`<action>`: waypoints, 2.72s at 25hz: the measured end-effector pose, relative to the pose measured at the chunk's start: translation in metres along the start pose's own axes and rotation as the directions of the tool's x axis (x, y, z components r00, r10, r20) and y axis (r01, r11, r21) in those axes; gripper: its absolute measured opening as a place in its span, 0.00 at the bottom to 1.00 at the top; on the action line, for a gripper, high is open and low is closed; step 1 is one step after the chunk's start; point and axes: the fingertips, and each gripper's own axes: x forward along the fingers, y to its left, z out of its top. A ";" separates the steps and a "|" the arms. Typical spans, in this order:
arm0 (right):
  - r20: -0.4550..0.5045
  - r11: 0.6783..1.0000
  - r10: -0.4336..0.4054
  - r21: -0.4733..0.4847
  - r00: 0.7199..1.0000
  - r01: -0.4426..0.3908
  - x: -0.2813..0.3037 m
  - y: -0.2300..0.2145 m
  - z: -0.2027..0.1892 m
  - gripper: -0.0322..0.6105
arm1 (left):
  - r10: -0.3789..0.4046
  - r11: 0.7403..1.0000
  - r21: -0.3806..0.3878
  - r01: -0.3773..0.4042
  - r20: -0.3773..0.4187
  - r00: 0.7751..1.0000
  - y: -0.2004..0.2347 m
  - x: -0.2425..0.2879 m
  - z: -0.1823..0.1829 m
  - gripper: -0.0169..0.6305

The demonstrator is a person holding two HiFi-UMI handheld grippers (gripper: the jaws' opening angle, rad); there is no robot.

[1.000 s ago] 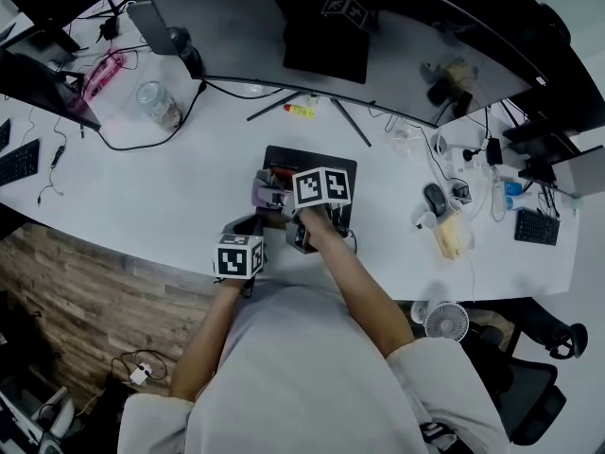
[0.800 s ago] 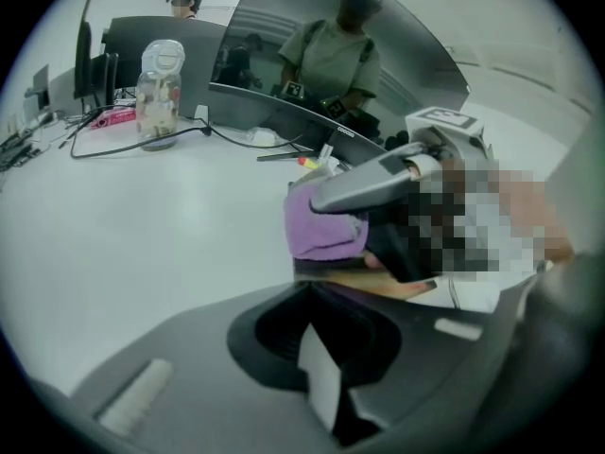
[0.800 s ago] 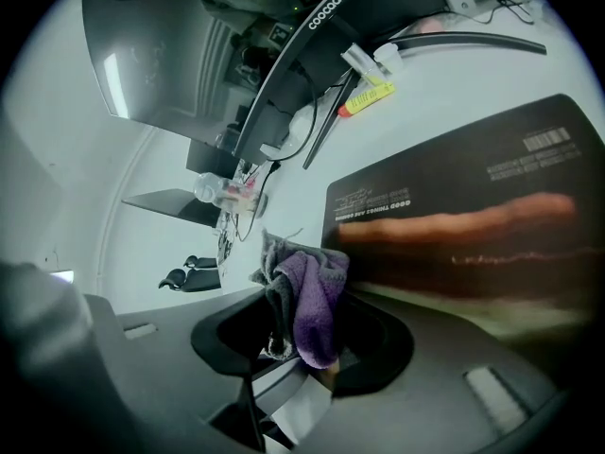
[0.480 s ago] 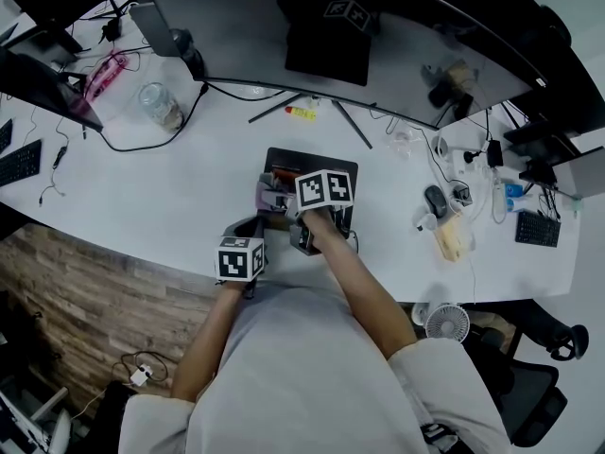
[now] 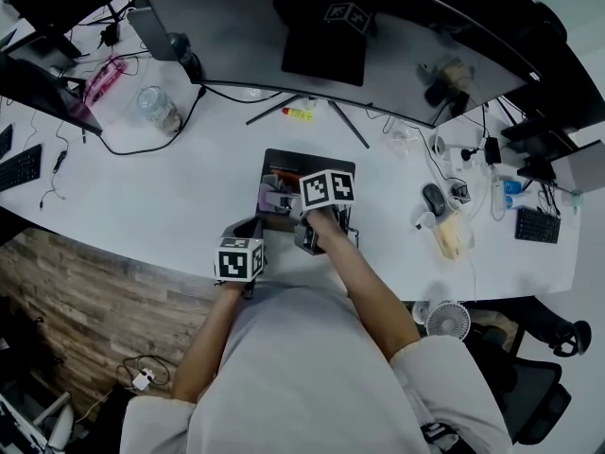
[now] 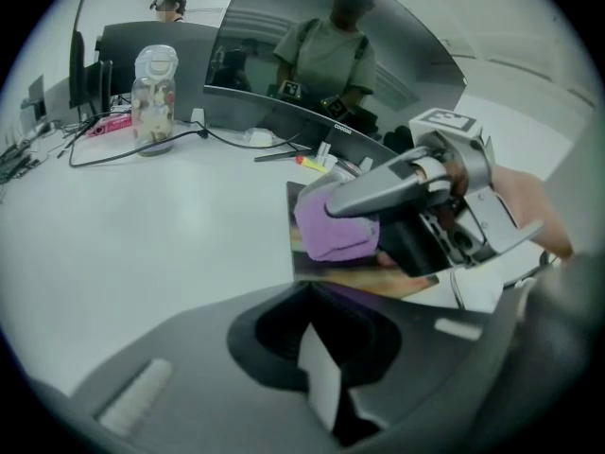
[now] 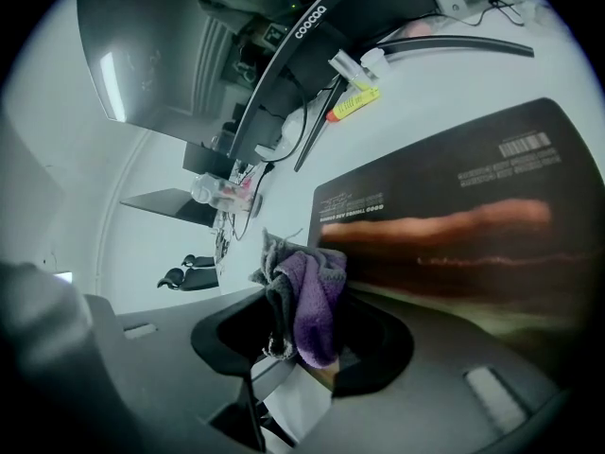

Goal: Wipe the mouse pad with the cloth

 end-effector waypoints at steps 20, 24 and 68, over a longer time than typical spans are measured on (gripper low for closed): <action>0.007 1.000 -0.015 0.015 1.000 0.015 -0.025 -0.020 -0.003 0.34 | -0.010 1.000 -0.019 0.010 0.000 1.000 0.000 0.000 0.001 0.03; 0.012 1.000 -0.022 0.017 1.000 0.022 -0.032 -0.024 -0.004 0.34 | -0.017 0.999 -0.031 0.017 0.000 1.000 0.000 0.000 0.001 0.03; 0.065 0.987 -0.131 0.104 0.989 0.124 -0.127 -0.099 -0.022 0.34 | 0.002 1.000 0.013 -0.002 0.004 1.000 -0.002 -0.001 -0.003 0.03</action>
